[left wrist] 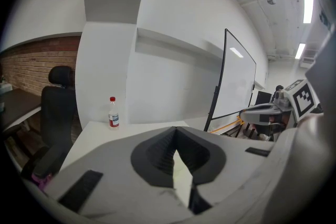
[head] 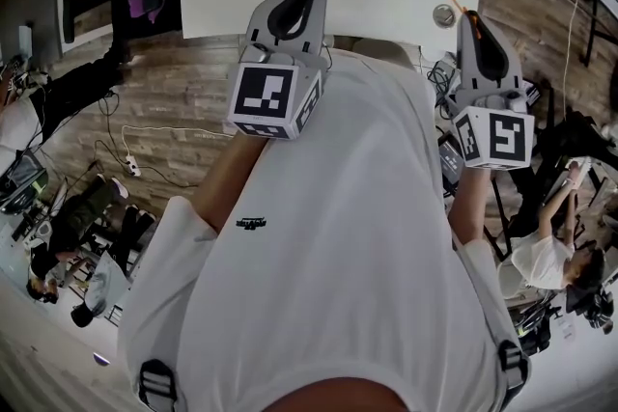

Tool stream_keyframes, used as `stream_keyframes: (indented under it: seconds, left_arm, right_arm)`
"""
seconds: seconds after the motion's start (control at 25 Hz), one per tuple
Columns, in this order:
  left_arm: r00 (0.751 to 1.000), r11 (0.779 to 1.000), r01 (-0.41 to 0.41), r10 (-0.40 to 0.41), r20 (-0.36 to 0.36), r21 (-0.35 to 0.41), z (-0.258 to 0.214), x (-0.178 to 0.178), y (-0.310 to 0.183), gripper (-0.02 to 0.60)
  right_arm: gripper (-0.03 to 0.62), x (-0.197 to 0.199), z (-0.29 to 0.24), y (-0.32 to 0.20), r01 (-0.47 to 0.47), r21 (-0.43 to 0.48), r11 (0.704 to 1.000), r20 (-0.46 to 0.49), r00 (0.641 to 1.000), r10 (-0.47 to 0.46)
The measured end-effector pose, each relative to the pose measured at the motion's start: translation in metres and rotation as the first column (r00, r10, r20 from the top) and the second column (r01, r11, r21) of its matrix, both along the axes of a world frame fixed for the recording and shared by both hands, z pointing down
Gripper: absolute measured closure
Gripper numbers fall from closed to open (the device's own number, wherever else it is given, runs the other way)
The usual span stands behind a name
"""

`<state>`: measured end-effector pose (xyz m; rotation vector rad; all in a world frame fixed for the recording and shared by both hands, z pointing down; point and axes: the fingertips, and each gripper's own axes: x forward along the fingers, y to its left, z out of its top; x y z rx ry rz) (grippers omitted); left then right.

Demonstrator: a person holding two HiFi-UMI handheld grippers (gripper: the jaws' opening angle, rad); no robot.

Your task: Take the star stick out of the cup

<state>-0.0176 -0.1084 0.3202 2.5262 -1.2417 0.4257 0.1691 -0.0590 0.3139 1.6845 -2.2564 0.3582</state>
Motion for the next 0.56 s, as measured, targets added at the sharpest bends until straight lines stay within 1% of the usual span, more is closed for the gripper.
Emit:
stream_keyframes:
  seconds: [0.36, 0.56]
  left_arm:
    - [1.0, 1.0, -0.019, 0.019, 0.009, -0.005, 0.0006, -0.0051, 0.0, 0.574]
    - [0.999, 1.0, -0.029, 0.029, 0.013, 0.0, -0.0003, 0.0018, -0.0026, 0.574]
  right_arm:
    - [0.576, -0.0071, -0.0073, -0.0046, 0.0, 0.012, 1.0, -0.006, 1.0, 0.0]
    - [0.576, -0.0011, -0.0063, -0.0017, -0.008, 0.005, 1.0, -0.005, 1.0, 0.008]
